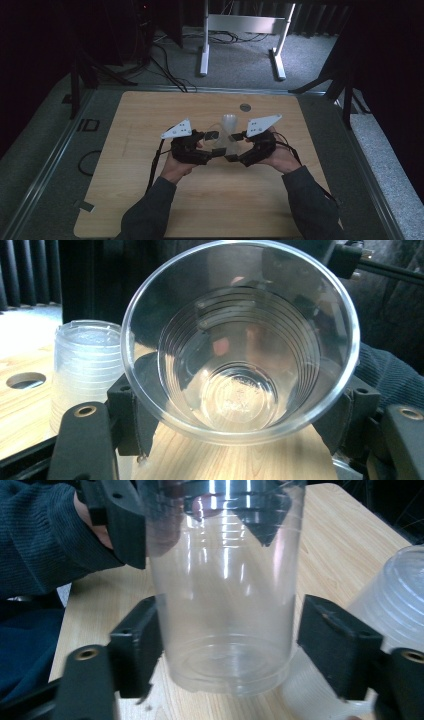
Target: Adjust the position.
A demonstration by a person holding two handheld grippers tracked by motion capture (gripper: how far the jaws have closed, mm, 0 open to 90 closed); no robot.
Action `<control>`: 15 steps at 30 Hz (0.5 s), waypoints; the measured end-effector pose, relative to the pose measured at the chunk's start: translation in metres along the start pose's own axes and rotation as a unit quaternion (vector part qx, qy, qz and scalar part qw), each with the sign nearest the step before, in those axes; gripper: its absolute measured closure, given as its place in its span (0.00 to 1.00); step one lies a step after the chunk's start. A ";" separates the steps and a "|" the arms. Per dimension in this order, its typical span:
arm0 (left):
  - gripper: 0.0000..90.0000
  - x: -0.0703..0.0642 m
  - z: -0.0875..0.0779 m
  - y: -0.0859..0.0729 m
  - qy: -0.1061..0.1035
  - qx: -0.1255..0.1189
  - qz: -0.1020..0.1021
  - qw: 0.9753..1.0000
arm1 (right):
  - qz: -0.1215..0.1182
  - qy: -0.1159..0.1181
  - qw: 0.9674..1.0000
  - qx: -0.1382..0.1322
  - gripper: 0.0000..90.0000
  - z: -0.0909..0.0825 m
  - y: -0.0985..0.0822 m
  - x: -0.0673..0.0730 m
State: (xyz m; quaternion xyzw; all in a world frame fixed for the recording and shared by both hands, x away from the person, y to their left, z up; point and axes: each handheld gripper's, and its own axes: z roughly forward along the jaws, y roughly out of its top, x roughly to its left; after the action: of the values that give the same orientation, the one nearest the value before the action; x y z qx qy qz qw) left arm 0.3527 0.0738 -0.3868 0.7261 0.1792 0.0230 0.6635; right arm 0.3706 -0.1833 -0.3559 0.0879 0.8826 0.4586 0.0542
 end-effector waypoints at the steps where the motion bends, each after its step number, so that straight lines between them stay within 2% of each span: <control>1: 0.32 0.000 0.000 0.000 0.001 0.001 0.000 1.000 | -0.001 0.002 1.000 0.001 0.34 0.000 0.000 0.000; 7: 0.32 0.000 -0.002 0.001 -0.001 -0.007 -0.004 1.000 | -0.003 0.007 1.000 -0.001 0.43 0.002 -0.001 0.000; 15: 0.29 -0.002 -0.003 0.001 0.003 -0.029 -0.005 1.000 | 0.004 0.008 1.000 -0.020 0.45 0.003 -0.001 0.001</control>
State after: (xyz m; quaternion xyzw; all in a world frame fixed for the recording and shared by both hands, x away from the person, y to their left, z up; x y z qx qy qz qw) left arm 0.3500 0.0758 -0.3851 0.7054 0.1843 0.0269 0.6839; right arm 0.3703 -0.1816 -0.3585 0.0868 0.8734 0.4769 0.0470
